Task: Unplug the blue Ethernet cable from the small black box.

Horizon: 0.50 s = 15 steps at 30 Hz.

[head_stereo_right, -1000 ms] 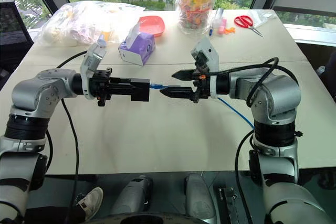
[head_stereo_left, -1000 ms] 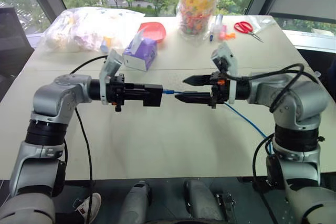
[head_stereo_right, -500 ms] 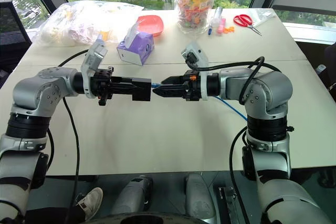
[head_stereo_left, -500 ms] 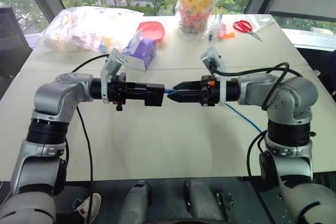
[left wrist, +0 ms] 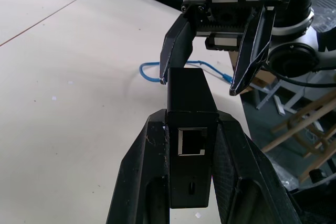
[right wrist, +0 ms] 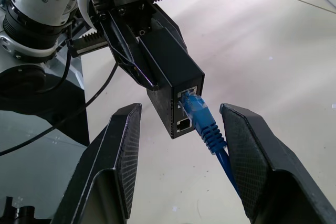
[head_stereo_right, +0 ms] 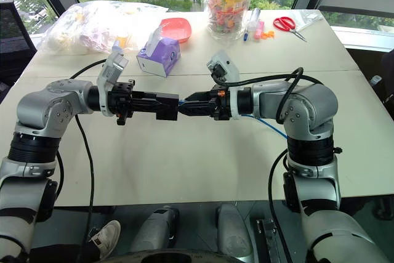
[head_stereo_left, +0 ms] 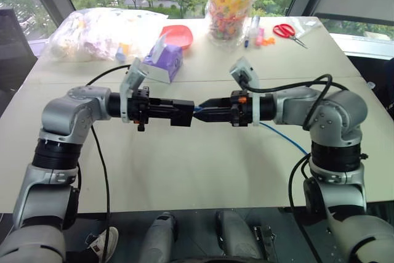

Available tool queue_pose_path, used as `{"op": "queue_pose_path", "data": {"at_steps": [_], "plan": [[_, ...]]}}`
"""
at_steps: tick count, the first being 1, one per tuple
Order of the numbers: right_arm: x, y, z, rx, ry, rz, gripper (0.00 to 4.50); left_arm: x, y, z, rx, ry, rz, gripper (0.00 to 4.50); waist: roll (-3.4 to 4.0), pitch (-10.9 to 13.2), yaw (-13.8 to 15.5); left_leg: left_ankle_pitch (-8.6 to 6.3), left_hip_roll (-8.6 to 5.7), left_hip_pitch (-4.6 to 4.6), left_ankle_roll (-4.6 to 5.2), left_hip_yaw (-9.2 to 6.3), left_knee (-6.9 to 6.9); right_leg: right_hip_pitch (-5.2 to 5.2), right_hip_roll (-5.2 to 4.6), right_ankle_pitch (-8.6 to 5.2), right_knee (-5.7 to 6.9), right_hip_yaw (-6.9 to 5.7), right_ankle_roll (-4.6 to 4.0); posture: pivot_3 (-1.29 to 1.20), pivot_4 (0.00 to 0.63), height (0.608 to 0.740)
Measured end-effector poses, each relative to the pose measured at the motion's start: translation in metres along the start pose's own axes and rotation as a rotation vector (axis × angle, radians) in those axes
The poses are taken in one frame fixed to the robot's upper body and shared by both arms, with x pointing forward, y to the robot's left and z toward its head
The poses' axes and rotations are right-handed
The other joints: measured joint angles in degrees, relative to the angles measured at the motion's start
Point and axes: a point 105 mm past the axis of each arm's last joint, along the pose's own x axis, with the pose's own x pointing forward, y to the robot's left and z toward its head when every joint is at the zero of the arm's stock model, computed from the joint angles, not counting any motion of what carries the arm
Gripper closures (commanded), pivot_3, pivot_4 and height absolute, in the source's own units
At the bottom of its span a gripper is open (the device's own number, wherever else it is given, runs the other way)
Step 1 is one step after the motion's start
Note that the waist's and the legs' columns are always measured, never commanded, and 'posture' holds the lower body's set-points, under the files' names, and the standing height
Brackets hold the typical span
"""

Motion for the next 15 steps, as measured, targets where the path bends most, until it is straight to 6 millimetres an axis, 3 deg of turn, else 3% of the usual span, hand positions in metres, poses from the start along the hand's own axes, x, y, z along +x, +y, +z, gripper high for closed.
{"op": "queue_pose_path", "data": {"at_steps": [2, 5, 15], "plan": [[0.0003, 0.0000, -0.0005, -0.001, 0.004, -0.001, 2.84, 0.0002, -0.0006, 0.0002, 0.002, 0.001, -0.002, 4.04, 0.00, 0.00, 0.01, 0.00, 0.00, 0.00, 0.00, 0.00, 0.00, 0.00, 0.00, 0.00, 0.00, 0.00, 0.00, 0.00, 0.150, 0.740], [-0.0015, -0.0025, -0.0010, -0.002, 0.009, -0.017, 4.33, -0.0002, -0.0017, 0.0008, 0.006, 0.002, -0.008, 4.04, 0.00, 0.00, 0.02, 0.00, 0.00, 0.00, 0.00, 0.00, 0.00, 0.00, 0.00, 0.00, 0.00, 0.00, 0.00, 0.00, 0.150, 0.740], [-0.0001, -0.0004, -0.0017, -0.009, 0.015, -0.002, 4.43, -0.0026, -0.0026, 0.0005, 0.000, 0.010, -0.005, 4.04, 0.00, 0.00, 0.00, 0.00, 0.00, 0.00, 0.00, 0.00, 0.00, 0.00, 0.00, 0.00, 0.00, 0.00, 0.00, 0.00, 0.150, 0.740]]}}
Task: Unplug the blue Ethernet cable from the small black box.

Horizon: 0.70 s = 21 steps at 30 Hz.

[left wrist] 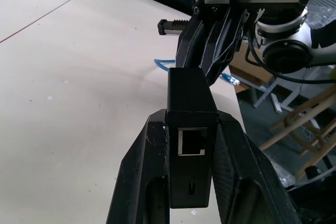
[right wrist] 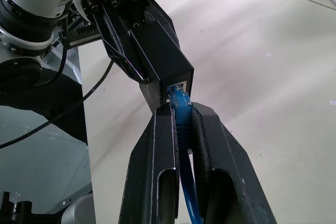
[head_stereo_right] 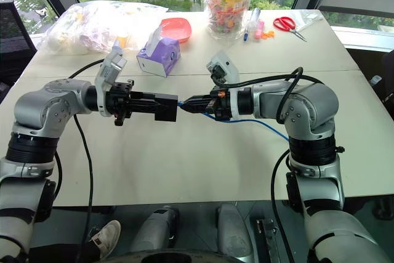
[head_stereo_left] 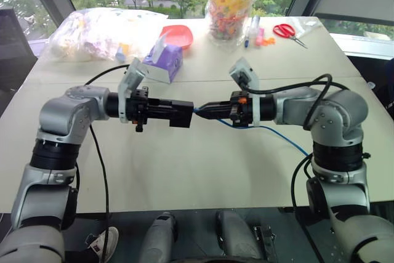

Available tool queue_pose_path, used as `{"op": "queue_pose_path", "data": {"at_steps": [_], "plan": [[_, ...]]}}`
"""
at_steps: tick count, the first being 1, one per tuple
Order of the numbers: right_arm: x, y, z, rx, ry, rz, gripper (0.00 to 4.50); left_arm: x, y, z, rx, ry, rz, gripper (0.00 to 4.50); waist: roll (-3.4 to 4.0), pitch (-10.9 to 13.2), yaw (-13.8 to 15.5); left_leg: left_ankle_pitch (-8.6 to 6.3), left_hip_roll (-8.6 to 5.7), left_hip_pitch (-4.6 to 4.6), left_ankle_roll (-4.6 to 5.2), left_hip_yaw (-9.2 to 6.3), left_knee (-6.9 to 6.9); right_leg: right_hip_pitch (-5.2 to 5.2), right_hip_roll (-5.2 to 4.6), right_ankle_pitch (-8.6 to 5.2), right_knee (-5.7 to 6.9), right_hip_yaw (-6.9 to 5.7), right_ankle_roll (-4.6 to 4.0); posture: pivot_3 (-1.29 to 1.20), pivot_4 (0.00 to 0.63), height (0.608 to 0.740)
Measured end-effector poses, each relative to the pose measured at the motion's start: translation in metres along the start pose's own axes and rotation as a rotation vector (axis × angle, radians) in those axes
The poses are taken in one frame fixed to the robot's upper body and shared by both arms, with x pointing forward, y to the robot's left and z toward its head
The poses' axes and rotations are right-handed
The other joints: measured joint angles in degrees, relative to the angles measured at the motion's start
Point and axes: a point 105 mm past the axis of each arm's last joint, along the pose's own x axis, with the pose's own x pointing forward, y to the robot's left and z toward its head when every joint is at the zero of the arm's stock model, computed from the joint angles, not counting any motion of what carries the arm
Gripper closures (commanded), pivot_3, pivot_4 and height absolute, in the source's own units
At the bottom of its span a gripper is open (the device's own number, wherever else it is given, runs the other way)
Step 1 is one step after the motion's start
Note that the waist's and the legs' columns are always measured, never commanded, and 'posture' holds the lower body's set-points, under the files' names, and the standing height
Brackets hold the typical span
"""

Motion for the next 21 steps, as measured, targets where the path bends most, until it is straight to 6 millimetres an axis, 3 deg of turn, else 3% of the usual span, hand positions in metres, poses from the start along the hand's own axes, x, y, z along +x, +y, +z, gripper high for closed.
{"op": "queue_pose_path", "data": {"at_steps": [15, 21], "plan": [[-0.003, -0.004, -0.001, -0.002, 0.000, 0.031, 4.43, -0.001, -0.004, 0.000, -0.005, 0.003, -0.014, 4.04, 0.00, 0.00, 0.02, 0.00, 0.00, 0.00, 0.00, 0.00, 0.01, 0.00, 0.00, 0.00, 0.00, 0.00, 0.00, 0.00, 0.150, 0.740], [-0.030, -0.035, -0.012, 0.049, 0.012, -0.133, 4.43, -0.008, -0.006, -0.002, -0.013, 0.005, -0.005, 4.04, -0.01, 0.01, 0.11, 0.00, 0.00, -0.02, 0.01, 0.02, 0.00, 0.01, -0.01, 0.00, -0.02, 0.00, 0.00, 0.00, 0.150, 0.740]]}}
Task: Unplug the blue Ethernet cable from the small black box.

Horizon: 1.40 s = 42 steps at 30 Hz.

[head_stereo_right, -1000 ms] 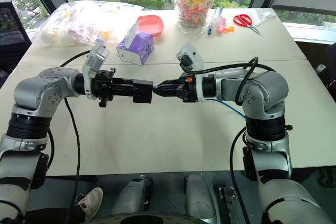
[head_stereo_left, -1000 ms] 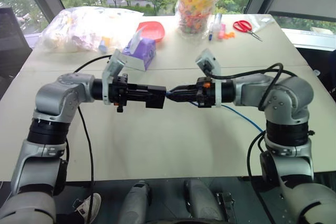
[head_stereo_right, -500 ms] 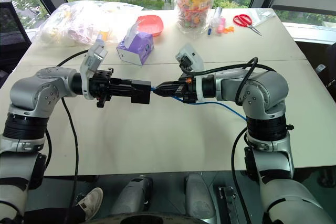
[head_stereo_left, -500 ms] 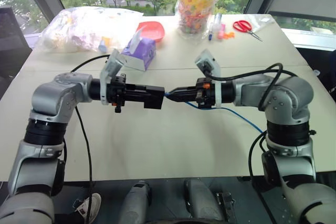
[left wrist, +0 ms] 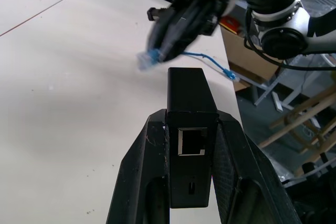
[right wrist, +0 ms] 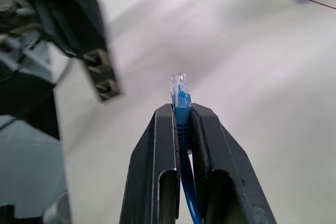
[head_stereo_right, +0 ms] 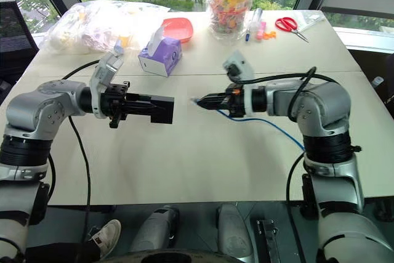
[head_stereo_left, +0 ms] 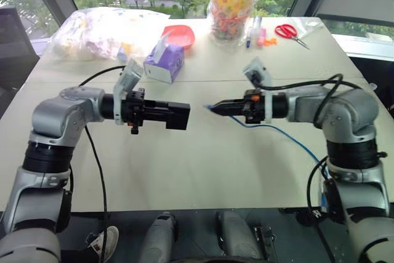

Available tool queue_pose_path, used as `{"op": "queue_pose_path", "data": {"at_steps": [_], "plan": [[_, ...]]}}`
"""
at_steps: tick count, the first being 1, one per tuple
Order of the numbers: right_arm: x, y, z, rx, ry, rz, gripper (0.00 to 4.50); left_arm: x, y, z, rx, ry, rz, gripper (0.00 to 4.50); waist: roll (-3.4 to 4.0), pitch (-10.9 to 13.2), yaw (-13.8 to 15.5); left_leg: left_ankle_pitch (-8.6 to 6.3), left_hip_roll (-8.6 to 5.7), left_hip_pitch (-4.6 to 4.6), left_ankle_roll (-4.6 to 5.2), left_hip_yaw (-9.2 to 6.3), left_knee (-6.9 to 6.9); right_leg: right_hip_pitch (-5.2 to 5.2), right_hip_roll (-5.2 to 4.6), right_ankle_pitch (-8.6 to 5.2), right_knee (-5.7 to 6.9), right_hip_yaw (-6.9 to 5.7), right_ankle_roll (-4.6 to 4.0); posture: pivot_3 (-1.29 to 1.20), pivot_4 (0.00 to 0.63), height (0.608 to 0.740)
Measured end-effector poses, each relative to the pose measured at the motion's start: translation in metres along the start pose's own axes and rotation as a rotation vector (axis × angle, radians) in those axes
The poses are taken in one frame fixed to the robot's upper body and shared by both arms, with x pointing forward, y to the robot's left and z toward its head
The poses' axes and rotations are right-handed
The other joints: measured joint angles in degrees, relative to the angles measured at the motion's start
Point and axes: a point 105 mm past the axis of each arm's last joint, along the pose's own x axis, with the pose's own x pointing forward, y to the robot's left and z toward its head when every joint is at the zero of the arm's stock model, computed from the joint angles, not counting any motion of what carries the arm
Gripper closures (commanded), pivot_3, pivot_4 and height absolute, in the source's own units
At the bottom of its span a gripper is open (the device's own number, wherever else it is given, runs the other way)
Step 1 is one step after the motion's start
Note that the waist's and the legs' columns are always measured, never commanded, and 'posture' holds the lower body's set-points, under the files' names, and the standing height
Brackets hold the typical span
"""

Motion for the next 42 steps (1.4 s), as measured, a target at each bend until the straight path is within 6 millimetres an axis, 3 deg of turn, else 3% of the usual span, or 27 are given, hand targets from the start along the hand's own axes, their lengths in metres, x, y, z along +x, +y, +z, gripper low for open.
{"op": "queue_pose_path", "data": {"at_steps": [7, 11, 15, 20, 22, 26, 34, 42], "plan": [[-0.011, -0.018, -0.010, -0.025, -0.006, -0.094, 4.43, 0.000, 0.000, 0.000, 0.011, -0.004, 0.005, 4.04, 0.00, 0.00, -0.06, 0.00, 0.01, 0.00, 0.00, 0.02, 0.02, 0.00, 0.00, 0.00, 0.00, 0.00, 0.00, 0.00, 0.150, 0.740], [-0.019, -0.065, -0.014, -0.088, -0.038, -0.360, 4.43, 0.010, 0.010, -0.008, 0.069, -0.024, 0.065, 4.04, 0.00, 0.00, 0.01, 0.00, 0.00, 0.01, 0.00, 0.08, 0.08, 0.02, -0.01, 0.01, 0.00, 0.05, 0.01, 0.00, 0.150, 0.740], [-0.023, -0.095, -0.024, -0.060, -0.042, -0.521, 2.76, 0.029, 0.023, -0.029, 0.121, -0.025, 0.135, 4.04, -0.01, 0.01, 0.12, 0.01, 0.00, 0.00, -0.01, 0.10, 0.06, -0.02, -0.01, 0.01, 0.00, 0.07, 0.00, 0.00, 0.150, 0.740], [-0.029, -0.100, -0.020, -0.063, -0.069, -0.579, 0.15, 0.065, 0.037, -0.044, 0.167, -0.113, 0.203, 4.04, 0.01, 0.00, 0.41, 0.00, -0.02, -0.02, 0.00, 0.12, 0.08, -0.03, -0.04, 0.02, 0.00, 0.10, 0.00, 0.00, 0.150, 0.740], [-0.032, -0.094, -0.011, -0.078, -0.099, -0.586, 0.07, 0.079, 0.046, -0.056, 0.162, -0.133, 0.254, 4.04, -0.01, 0.00, 0.75, 0.00, -0.02, -0.02, 0.00, 0.12, 0.08, -0.04, -0.03, 0.03, 0.00, 0.10, 0.01, 0.00, 0.150, 0.740], [-0.046, -0.088, 0.000, -0.074, -0.157, -0.622, 0.07, 0.083, 0.066, -0.070, 0.217, -0.131, 0.369, 4.04, 0.00, 0.00, 0.96, 0.00, -0.01, -0.02, 0.00, 0.13, 0.08, -0.06, -0.02, 0.03, 0.01, 0.10, 0.00, 0.00, 0.150, 0.740], [-0.048, -0.067, -0.014, -0.038, -0.163, -0.618, 0.07, 0.085, 0.084, -0.079, 0.329, -0.168, 0.479, 4.04, 0.00, -0.03, 1.63, 0.01, -0.02, 0.06, 0.02, 0.14, 0.18, 0.11, -0.02, 0.10, 0.00, 0.10, 0.07, 0.00, 0.150, 0.740], [-0.047, -0.054, -0.026, -0.004, -0.149, -0.599, 0.00, 0.077, 0.089, -0.096, 0.279, -0.143, 0.509, 0.32, 0.02, -0.04, 1.44, 0.01, -0.02, 0.19, 0.03, 0.12, 0.16, 0.23, -0.01, 0.10, 0.00, 0.09, 0.08, 0.00, 0.150, 0.740]]}}
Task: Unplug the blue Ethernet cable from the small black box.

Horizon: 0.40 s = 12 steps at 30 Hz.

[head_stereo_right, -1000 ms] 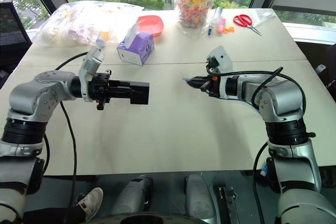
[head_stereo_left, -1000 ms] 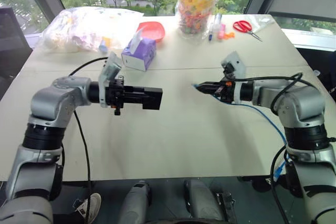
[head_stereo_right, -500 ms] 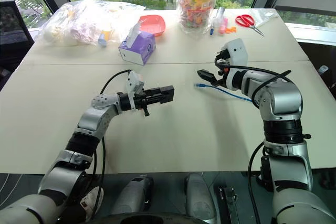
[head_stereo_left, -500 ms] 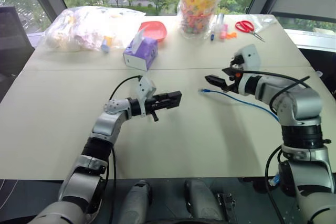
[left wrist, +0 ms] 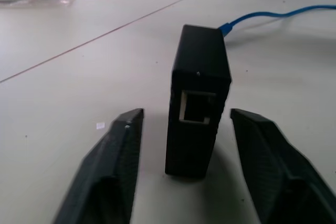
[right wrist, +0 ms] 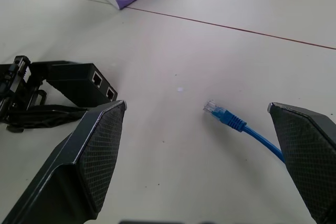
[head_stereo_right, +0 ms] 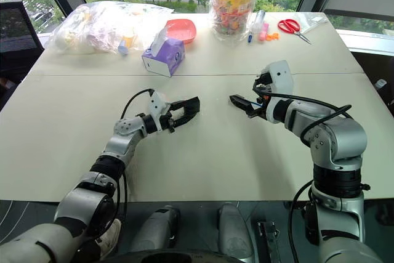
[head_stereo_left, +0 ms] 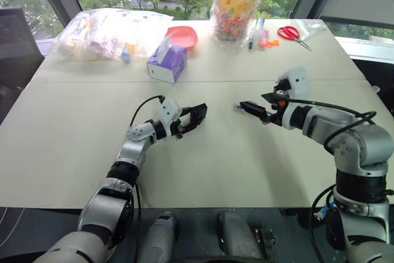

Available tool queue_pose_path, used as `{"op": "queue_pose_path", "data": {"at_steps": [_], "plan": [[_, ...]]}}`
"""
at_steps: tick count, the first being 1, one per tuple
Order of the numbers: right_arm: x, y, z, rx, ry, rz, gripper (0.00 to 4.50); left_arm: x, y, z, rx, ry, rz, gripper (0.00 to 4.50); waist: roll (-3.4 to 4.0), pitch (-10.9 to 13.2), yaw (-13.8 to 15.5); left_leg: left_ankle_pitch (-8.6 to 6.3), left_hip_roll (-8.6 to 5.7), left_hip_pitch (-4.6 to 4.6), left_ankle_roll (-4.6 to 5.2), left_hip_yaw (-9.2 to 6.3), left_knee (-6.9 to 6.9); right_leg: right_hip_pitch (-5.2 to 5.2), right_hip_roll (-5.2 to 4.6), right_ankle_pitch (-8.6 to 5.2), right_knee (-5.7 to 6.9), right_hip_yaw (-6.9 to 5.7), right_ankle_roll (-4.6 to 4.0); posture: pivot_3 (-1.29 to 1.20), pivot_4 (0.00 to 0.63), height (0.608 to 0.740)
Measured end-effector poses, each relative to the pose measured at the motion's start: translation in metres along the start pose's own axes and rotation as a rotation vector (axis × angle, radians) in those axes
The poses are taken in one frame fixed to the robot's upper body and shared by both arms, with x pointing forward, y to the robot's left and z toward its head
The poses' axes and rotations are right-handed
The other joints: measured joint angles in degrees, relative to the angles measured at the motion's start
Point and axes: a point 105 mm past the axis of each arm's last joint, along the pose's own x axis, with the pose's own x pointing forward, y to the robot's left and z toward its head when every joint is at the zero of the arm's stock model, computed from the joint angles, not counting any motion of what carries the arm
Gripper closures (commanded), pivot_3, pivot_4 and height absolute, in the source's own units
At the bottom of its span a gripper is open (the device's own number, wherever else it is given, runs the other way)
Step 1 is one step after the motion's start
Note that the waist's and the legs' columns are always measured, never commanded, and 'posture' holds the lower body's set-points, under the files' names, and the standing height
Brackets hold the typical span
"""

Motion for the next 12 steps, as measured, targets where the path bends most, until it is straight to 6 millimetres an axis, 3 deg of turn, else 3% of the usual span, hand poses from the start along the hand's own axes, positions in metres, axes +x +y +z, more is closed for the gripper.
{"op": "queue_pose_path", "data": {"at_steps": [1, 7, 12], "plan": [[-0.001, 0.001, -0.001, -0.005, 0.001, 0.002, 0.00, -0.001, 0.001, 0.000, -0.003, 0.002, 0.000, 0.02, 0.00, 0.00, 0.03, 0.00, 0.00, 0.00, 0.00, -0.01, -0.01, 0.00, 0.00, 0.00, 0.00, -0.01, 0.00, 0.00, 0.150, 0.740], [-0.018, 0.005, -0.028, -0.054, 0.114, 0.041, 0.00, -0.022, 0.007, 0.002, -0.070, 0.025, -0.005, 0.02, 0.00, 0.00, -0.10, -0.04, 0.01, -0.03, 0.07, -0.02, -0.05, -0.02, 0.00, 0.00, -0.02, -0.01, 0.00, 0.00, 0.150, 0.740], [-0.030, 0.013, -0.033, -0.097, 0.149, 0.104, 0.00, -0.048, 0.008, 0.016, -0.111, 0.040, -0.035, 0.02, 0.00, 0.00, -0.15, -0.04, 0.03, -0.02, 0.07, -0.02, -0.02, 0.00, 0.01, -0.01, -0.02, -0.01, 0.00, 0.00, 0.150, 0.740]]}}
